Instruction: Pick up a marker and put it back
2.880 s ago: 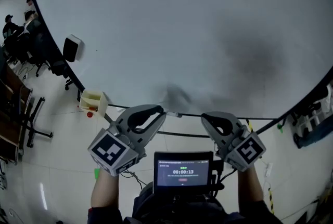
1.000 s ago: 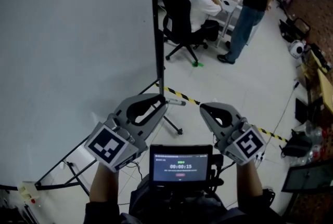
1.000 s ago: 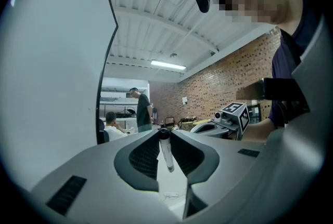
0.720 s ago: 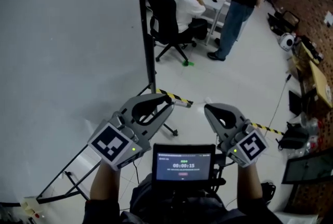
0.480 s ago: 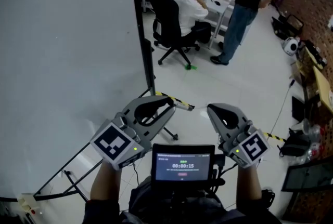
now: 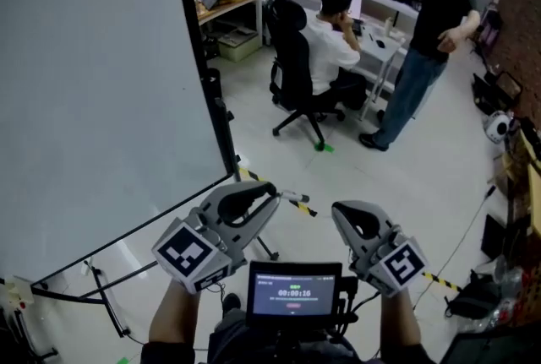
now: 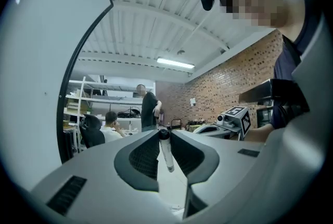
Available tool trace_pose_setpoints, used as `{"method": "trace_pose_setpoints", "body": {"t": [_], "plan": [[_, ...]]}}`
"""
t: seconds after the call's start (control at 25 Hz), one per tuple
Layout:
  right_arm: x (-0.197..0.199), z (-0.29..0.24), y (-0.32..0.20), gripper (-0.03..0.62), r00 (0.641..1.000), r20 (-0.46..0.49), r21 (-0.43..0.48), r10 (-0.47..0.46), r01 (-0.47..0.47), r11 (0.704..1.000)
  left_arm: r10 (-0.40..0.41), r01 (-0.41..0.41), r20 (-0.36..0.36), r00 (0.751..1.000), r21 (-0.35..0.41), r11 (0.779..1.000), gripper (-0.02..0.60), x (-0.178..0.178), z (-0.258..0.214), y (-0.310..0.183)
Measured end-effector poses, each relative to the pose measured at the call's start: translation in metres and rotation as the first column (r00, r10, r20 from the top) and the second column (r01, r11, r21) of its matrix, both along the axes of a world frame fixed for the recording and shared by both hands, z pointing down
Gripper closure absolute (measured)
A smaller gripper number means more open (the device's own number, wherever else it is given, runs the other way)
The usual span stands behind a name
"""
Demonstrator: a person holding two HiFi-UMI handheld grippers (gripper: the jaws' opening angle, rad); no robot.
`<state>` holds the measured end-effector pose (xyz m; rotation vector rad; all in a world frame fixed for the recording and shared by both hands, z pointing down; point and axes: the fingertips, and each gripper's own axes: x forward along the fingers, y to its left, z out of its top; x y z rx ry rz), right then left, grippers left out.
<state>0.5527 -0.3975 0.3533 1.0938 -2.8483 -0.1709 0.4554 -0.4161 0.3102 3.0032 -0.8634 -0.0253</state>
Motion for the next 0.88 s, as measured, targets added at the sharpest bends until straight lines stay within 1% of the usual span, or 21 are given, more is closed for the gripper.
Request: {"method": "trace_pose_setpoints", "body": {"t": [0.12, 0.24, 0.36, 0.52, 0.6, 0.68, 0.8, 0.88], "plan": [[0.009, 0.008, -0.001, 0.583, 0.999, -0.006, -0.036, -0.035, 0.035, 0.999, -0.039, 0.039, -0.002, 0.999, -0.011, 0.999, 0.511, 0.008, 0.001, 0.0], [0.015, 0.004, -0.003, 0.583, 0.998, -0.006, -0.038, -0.057, 0.056, 0.998, -0.049, 0.049, -0.001, 0.999, -0.007, 0.999, 0.511, 0.018, -0.005, 0.002], [0.002, 0.002, -0.005, 0.583, 0.996, -0.01, -0.025, -0.092, 0.092, 0.995, -0.058, 0.058, 0.004, 0.998, 0.01, 0.998, 0.509, 0.014, -0.007, 0.0], [-0.01, 0.004, 0.0, 0.583, 0.993, -0.013, -0.054, -0.117, 0.116, 0.992, -0.087, 0.087, 0.021, 0.996, -0.001, 0.996, 0.511, 0.007, -0.003, 0.003], [-0.017, 0.006, 0.005, 0.583, 0.993, -0.018, -0.071, -0.117, 0.116, 0.991, -0.088, 0.088, 0.021, 0.996, -0.006, 0.996, 0.511, 0.001, -0.003, 0.01], [-0.027, 0.008, 0.007, 0.583, 0.992, -0.025, -0.077, -0.121, 0.118, 0.99, -0.082, 0.082, 0.003, 0.997, -0.013, 0.997, 0.511, -0.009, -0.004, 0.015], [-0.047, 0.004, 0.003, 0.583, 0.991, -0.03, -0.074, -0.127, 0.124, 0.99, -0.076, 0.076, -0.037, 0.996, -0.013, 0.997, 0.511, -0.03, -0.011, 0.014], [-0.059, 0.004, 0.001, 0.583, 0.99, -0.033, -0.068, -0.138, 0.136, 0.988, -0.083, 0.083, -0.044, 0.996, -0.009, 0.997, 0.511, -0.045, -0.012, 0.014]]}}
